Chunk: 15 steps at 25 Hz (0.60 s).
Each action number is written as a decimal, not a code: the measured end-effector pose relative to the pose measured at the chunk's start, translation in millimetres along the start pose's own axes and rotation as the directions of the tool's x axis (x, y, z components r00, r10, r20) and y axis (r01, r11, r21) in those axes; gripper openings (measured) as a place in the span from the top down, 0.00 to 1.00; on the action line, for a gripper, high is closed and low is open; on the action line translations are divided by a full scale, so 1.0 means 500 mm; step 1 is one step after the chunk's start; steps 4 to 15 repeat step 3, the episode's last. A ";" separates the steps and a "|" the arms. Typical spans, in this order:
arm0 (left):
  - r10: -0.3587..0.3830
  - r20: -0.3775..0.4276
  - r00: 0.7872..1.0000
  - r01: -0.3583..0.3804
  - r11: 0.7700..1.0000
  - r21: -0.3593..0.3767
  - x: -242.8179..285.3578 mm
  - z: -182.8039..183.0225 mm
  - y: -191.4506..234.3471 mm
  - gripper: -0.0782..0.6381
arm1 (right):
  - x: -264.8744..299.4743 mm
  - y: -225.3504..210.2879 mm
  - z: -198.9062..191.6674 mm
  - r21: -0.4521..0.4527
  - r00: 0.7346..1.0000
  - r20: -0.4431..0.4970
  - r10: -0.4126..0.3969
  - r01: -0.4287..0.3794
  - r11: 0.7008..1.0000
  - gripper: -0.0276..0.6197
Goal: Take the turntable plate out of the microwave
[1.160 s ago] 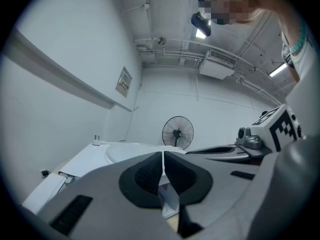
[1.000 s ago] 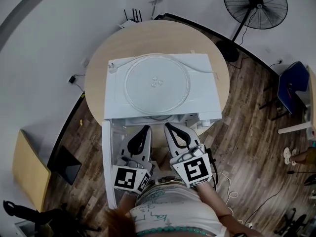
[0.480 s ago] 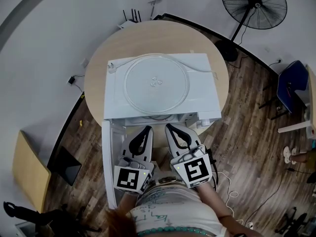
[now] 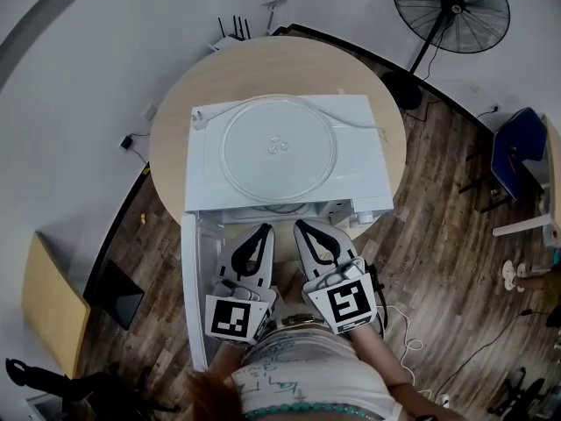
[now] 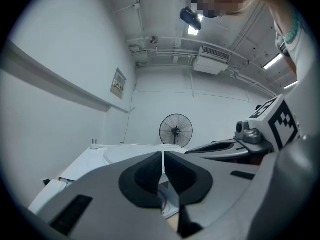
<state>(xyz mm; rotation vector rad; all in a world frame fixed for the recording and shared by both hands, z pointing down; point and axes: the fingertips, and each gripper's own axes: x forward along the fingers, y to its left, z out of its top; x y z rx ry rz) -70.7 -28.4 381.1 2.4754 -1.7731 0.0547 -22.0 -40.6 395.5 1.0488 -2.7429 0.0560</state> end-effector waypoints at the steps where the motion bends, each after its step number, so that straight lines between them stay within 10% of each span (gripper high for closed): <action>1: -0.001 0.001 1.000 0.001 1.000 -0.001 0.000 0.001 0.000 0.86 | 0.000 0.000 0.000 -0.002 1.000 -0.001 -0.001 0.001 1.000 0.97; 15: -0.004 0.002 1.000 0.004 1.000 -0.004 -0.001 0.002 0.000 0.86 | 0.000 0.000 0.000 -0.004 1.000 -0.001 -0.003 0.003 1.000 0.97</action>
